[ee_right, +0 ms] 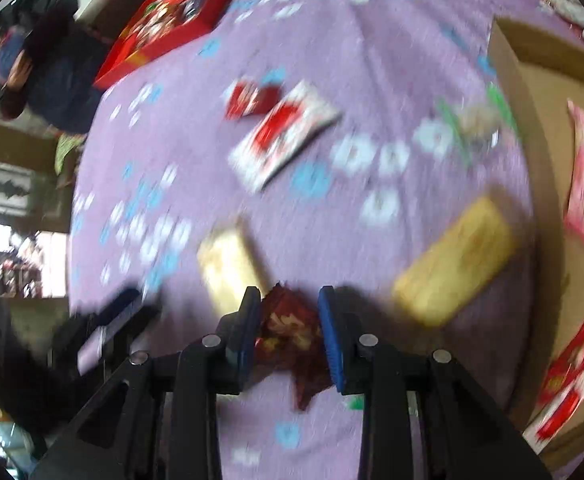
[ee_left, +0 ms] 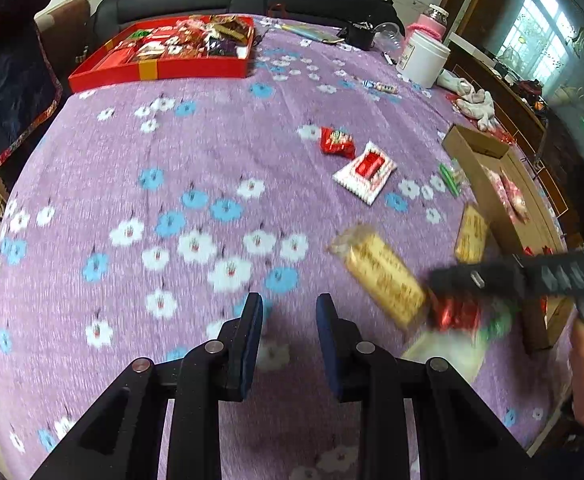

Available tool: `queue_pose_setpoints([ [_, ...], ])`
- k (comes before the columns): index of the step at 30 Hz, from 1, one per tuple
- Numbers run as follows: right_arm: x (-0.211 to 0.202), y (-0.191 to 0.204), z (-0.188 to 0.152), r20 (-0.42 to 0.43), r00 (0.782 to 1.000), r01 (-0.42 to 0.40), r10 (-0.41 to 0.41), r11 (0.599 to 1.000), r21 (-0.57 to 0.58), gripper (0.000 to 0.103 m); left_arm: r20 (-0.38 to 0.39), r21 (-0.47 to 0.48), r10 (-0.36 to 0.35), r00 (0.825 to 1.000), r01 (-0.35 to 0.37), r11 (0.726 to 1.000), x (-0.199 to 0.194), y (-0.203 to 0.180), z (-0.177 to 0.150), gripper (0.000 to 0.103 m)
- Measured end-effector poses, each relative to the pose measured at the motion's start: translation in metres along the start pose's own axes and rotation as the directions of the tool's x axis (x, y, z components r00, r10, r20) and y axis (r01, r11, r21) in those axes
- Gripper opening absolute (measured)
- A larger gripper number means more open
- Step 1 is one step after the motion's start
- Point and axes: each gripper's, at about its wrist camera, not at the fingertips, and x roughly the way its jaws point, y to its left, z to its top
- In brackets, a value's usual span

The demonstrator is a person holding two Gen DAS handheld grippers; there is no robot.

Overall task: Organize snacks
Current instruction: 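Grasp the dark red triangular bag with the right gripper while the left gripper grasps another white-and-red packet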

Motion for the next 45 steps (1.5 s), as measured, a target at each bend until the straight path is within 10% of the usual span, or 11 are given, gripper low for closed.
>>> queue_pose_setpoints([
  [7, -0.055, -0.022, -0.013, 0.153, 0.987, 0.047, -0.051, 0.998, 0.032, 0.029, -0.009, 0.076, -0.048, 0.999, 0.049, 0.996, 0.012, -0.023, 0.04, 0.028],
  [11, -0.073, -0.04, -0.024, 0.183, 0.982, 0.035, -0.048, 0.997, 0.073, 0.029, -0.023, 0.18, -0.028, 0.999, 0.031, 0.983, 0.03, -0.043, 0.069, 0.049],
  [24, -0.098, -0.069, -0.058, 0.225, 0.972, 0.046, -0.073, 0.991, 0.124, 0.029, -0.074, 0.375, 0.057, 0.996, -0.025, 0.927, 0.097, -0.091, 0.105, 0.06],
  [26, -0.099, -0.073, -0.059, 0.227, 0.971, 0.039, -0.069, 0.99, 0.137, 0.029, -0.064, 0.376, 0.042, 0.997, -0.015, 0.927, 0.1, -0.095, 0.108, 0.06],
  [29, -0.097, -0.076, -0.06, 0.222, 0.973, 0.036, -0.068, 0.989, 0.145, 0.029, -0.039, 0.36, 0.018, 0.999, -0.003, 0.933, 0.099, -0.099, 0.108, 0.031],
  [45, -0.06, -0.049, -0.038, 0.143, 0.99, -0.005, 0.006, 1.0, -0.008, 0.042, -0.011, 0.102, -0.038, 0.999, 0.039, 0.994, 0.028, -0.02, 0.057, 0.027],
])
